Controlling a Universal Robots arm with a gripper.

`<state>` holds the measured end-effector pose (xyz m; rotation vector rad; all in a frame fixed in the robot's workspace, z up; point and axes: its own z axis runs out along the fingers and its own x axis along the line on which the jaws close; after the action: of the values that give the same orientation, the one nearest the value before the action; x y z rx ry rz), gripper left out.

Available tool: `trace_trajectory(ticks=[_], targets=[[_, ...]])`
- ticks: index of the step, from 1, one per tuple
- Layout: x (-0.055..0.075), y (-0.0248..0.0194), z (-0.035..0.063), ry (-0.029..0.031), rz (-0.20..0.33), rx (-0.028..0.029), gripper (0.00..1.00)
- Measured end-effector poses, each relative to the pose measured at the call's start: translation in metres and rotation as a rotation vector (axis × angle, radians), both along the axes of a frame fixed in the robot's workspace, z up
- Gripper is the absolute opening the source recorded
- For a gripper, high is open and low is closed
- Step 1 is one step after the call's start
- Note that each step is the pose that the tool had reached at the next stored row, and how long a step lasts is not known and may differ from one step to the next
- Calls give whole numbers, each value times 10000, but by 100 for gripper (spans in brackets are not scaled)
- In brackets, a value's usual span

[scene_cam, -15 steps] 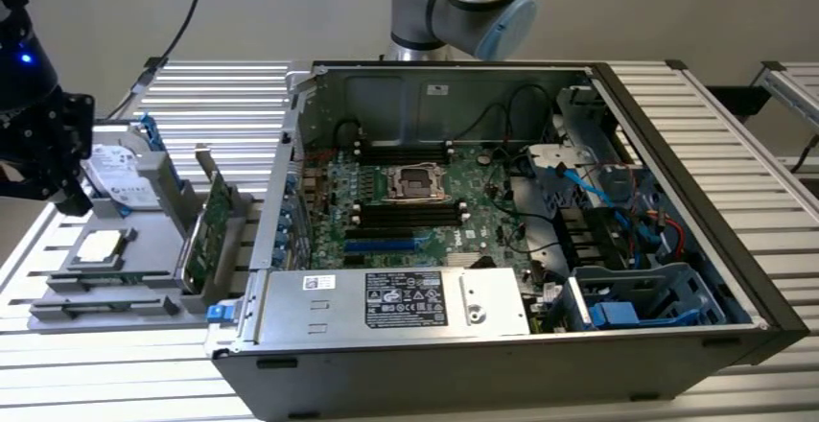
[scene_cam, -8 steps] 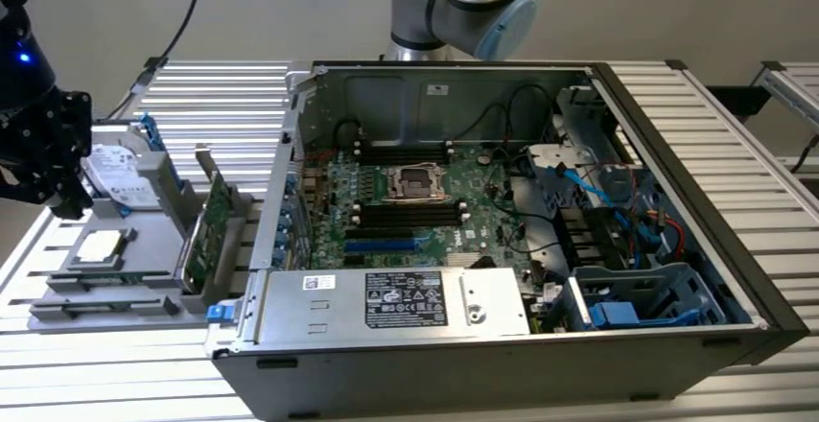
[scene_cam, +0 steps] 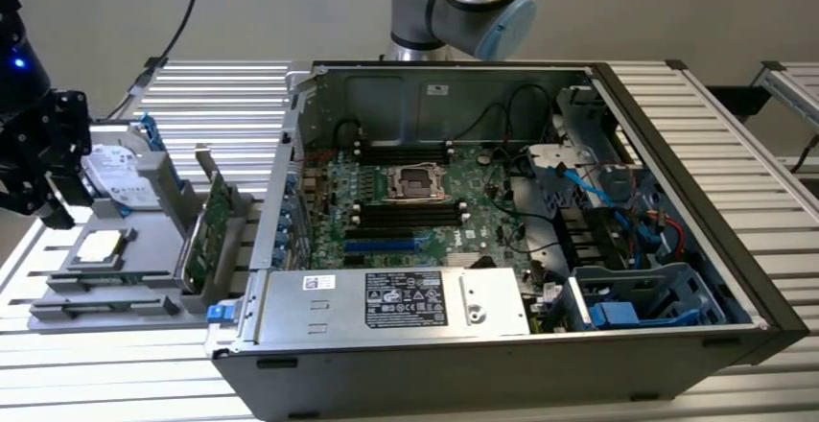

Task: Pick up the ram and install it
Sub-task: 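Pick up the ram and move it above insertion slot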

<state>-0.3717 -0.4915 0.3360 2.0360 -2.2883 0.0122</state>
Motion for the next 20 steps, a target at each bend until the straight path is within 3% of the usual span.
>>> trace_trajectory(ticks=[10, 20], targets=[[-4, -159, -158, 62, 443, 112, 36], [-6, -290, -339, 220, 994, 231, 36]])
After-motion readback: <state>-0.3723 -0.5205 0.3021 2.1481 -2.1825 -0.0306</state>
